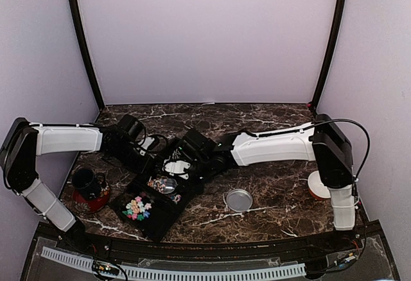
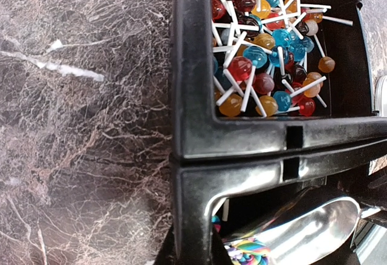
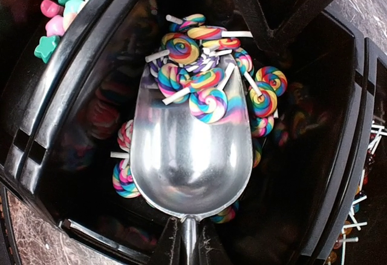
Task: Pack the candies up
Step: Scoop the fake candies from the plate.
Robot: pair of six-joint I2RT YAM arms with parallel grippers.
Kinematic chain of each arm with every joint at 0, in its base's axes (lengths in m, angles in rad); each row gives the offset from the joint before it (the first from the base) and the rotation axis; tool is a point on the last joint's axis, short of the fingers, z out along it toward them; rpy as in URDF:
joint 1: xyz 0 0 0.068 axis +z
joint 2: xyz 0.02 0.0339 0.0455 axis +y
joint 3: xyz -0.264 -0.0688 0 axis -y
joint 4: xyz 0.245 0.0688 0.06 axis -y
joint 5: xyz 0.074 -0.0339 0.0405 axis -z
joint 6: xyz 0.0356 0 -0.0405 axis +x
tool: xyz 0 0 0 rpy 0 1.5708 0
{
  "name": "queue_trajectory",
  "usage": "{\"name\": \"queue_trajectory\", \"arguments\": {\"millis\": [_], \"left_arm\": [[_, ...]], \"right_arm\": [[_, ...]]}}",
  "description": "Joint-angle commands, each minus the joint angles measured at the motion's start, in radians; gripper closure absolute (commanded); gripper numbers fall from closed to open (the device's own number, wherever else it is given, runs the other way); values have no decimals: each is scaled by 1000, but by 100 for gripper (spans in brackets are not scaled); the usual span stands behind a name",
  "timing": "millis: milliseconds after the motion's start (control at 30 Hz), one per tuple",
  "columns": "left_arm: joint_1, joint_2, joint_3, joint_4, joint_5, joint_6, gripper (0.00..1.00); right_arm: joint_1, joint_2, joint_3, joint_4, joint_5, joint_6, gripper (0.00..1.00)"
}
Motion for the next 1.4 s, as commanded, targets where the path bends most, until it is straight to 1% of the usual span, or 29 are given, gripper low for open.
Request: {"name": "queue_trajectory", "arguments": {"millis": [0, 67, 100, 133, 167, 233, 333, 367, 433, 600, 800, 933, 1067, 1133, 1233, 1367], "left_arm": [[-5, -78, 44, 154, 135, -58, 100], [-6, -78, 43, 155, 135, -57, 100], [-5, -78, 42, 155, 133, -58, 100], [-6, -78, 41, 155, 132, -58, 100], [-6, -78, 41, 155, 131, -58, 100], [-5, -77, 40, 155, 133, -58, 100], [-4, -77, 40, 156, 141, -58, 100], [-6, -77, 41, 157, 143, -58, 100], [-5, -78, 41, 159, 146, -60, 100], [-5, -78, 40, 160, 146, -62, 100], [-5, -86, 41, 143, 81, -62, 100], [-5, -86, 44, 128, 39, -66, 100], [-5, -86, 44, 127, 33, -69, 100], [-5, -86, 44, 129, 36, -67, 100], [-5, -85, 44, 132, 41, -67, 100], [-5, -84, 45, 136, 54, -67, 100]], "right_arm": [[47, 5, 2, 33, -13, -46, 100], [63, 46, 27, 50, 128, -21, 100], [73, 63, 40, 54, 177, -16, 100], [77, 72, 40, 69, 190, -6, 100], [78, 70, 28, 91, 162, 6, 100], [70, 38, -19, 167, 49, 40, 100], [36, -40, -124, 331, -155, 136, 100], [25, -57, -152, 393, -198, 176, 100], [10, -81, -190, 476, -212, 235, 100], [-15, -113, -248, 614, -212, 377, 100], [-30, -149, -333, 747, -195, 458, 100], [-40, -150, -342, 752, -223, 498, 100], [-39, -145, -331, 731, -229, 498, 100], [-34, -140, -325, 718, -204, 473, 100], [9, -106, -260, 596, -107, 365, 100], [18, -63, -213, 561, -100, 369, 100]]}}
